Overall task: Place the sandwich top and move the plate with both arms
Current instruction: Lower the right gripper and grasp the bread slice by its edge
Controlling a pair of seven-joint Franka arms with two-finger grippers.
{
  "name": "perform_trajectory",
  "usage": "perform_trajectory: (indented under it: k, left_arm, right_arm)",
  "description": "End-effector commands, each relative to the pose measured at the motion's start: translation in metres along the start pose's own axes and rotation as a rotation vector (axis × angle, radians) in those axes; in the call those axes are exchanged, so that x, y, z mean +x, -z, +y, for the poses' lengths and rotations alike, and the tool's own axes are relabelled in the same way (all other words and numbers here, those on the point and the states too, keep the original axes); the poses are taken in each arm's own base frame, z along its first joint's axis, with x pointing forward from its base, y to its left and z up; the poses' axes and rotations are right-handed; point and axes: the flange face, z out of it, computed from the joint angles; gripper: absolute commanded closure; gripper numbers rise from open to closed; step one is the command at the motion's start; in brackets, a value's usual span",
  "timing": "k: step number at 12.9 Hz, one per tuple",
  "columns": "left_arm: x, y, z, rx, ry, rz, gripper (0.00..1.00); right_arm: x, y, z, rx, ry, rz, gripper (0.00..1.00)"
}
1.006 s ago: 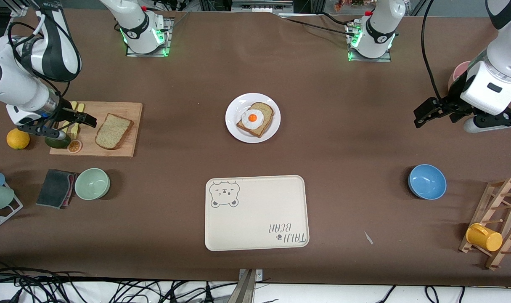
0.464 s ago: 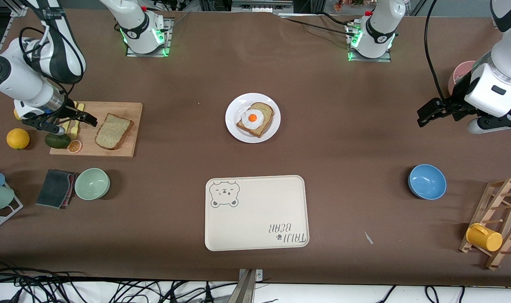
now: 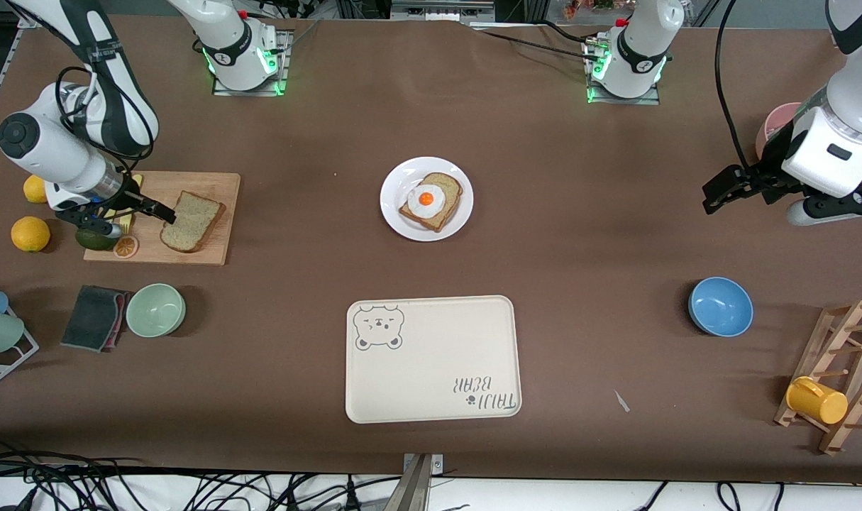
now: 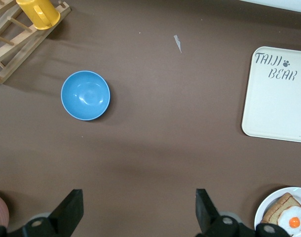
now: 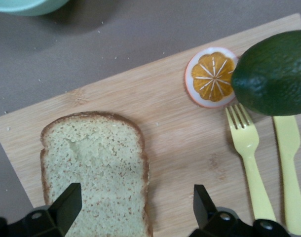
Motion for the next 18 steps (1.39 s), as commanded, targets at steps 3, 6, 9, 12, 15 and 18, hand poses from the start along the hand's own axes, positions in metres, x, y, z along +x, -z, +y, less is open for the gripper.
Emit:
perform_trajectory:
  k: [3, 6, 9, 12, 15, 18]
  left_arm:
    - [0.001, 0.006, 0.003, 0.005, 0.006, -0.002, 0.0]
    - [0.002, 0.006, 0.002, 0.005, 0.007, -0.002, 0.0]
    - [0.001, 0.006, 0.003, 0.005, 0.006, -0.002, 0.0]
    - [0.002, 0.006, 0.002, 0.005, 0.007, -0.002, 0.0]
    - [0.001, 0.006, 0.003, 0.006, 0.006, -0.003, 0.0]
    - [-0.001, 0.007, 0.011, 0.005, -0.005, -0.002, 0.0]
  right_arm:
    - [0.0, -0.011, 0.0, 0.013, -0.012, 0.014, 0.0]
    - [-0.01, -0.021, 0.002, 0.012, 0.055, 0.056, 0.02]
    - [-0.01, -0.027, 0.005, 0.009, 0.058, 0.058, 0.1]
    - [-0.012, -0.04, 0.008, 0.036, -0.012, 0.038, 0.1]
    - [-0.012, -0.04, 0.006, 0.038, -0.004, 0.037, 0.09]
    - [-0.012, -0.04, 0.006, 0.037, -0.001, 0.038, 0.18]
